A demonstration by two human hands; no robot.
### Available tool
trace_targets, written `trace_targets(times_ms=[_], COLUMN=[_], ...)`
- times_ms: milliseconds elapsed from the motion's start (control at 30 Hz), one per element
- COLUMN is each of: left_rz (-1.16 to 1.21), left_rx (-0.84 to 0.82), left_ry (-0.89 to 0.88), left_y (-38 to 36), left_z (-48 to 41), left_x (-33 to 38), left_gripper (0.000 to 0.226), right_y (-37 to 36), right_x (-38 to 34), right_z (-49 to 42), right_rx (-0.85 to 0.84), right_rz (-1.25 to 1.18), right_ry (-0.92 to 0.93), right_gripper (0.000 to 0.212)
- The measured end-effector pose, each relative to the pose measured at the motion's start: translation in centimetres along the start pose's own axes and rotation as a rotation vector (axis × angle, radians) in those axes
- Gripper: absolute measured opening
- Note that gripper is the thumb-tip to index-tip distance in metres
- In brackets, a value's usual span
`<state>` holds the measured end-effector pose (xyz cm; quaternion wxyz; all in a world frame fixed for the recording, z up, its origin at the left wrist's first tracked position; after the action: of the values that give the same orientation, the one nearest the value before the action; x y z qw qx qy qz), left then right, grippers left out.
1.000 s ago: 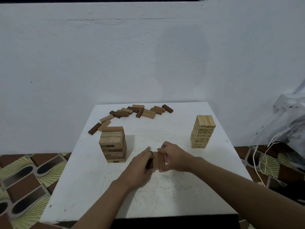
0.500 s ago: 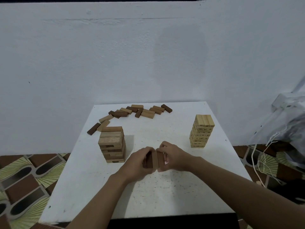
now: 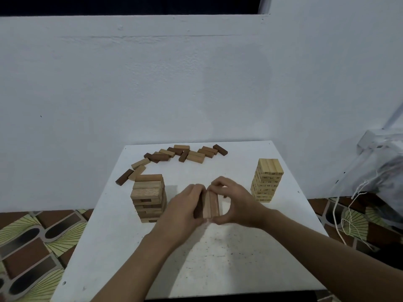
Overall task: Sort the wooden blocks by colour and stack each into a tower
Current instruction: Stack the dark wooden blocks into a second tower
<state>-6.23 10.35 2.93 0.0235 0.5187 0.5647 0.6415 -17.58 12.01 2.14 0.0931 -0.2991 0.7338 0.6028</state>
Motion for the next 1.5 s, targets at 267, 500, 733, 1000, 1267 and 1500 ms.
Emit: trace_targets(times_ms=[267, 500, 733, 1000, 1267, 1500], left_rz=[-0.007, 0.047, 0.159, 0.207, 0.209, 0.242], left_rx=[0.013, -0.075, -0.099, -0.111, -0.141, -0.163], left_ry=[-0.020, 0.040, 0.129, 0.153, 0.149, 0.169], left_y=[10.6, 15.9, 16.8, 15.3, 14.4, 13.8], left_z=[-0.4, -1.2, -1.3, -1.1, -0.9, -0.2], left_x=[2.1, -3.7, -8.9, -11.1, -11.7, -12.5], left_gripper=[0.077, 0.069, 0.075, 0.077, 0.077, 0.090], right_y=[5.4, 2.2, 0.4, -1.2, -2.0, -2.0], right_x=[-6.9, -9.5, -11.0, -10.4, -9.7, -9.2], right_z=[-4.4, -10.4, -13.1, -13.6, -13.3, -12.5], right_rx=[0.055, -0.043, -0.147, -0.218, -0.243, -0.254], right_rz=[-0.064, 0.016, 0.106, 0.159, 0.158, 0.131], right_ry=[0.067, -0.024, -0.095, -0.110, -0.148, -0.185], right_gripper=[0.052, 0.072, 0.050, 0.042, 0.050, 0.093])
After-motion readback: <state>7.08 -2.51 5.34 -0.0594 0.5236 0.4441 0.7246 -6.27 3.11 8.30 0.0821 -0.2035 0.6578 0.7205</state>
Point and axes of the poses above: each hand's wrist, its own z-axis away from the middle knuckle, its own y-axis out of the back of the hand, x = y × z, the point moved 10 cm from there along -z, towards the middle knuckle, and after that the axes turned 6 degrees about z, right-handed, at the moved point
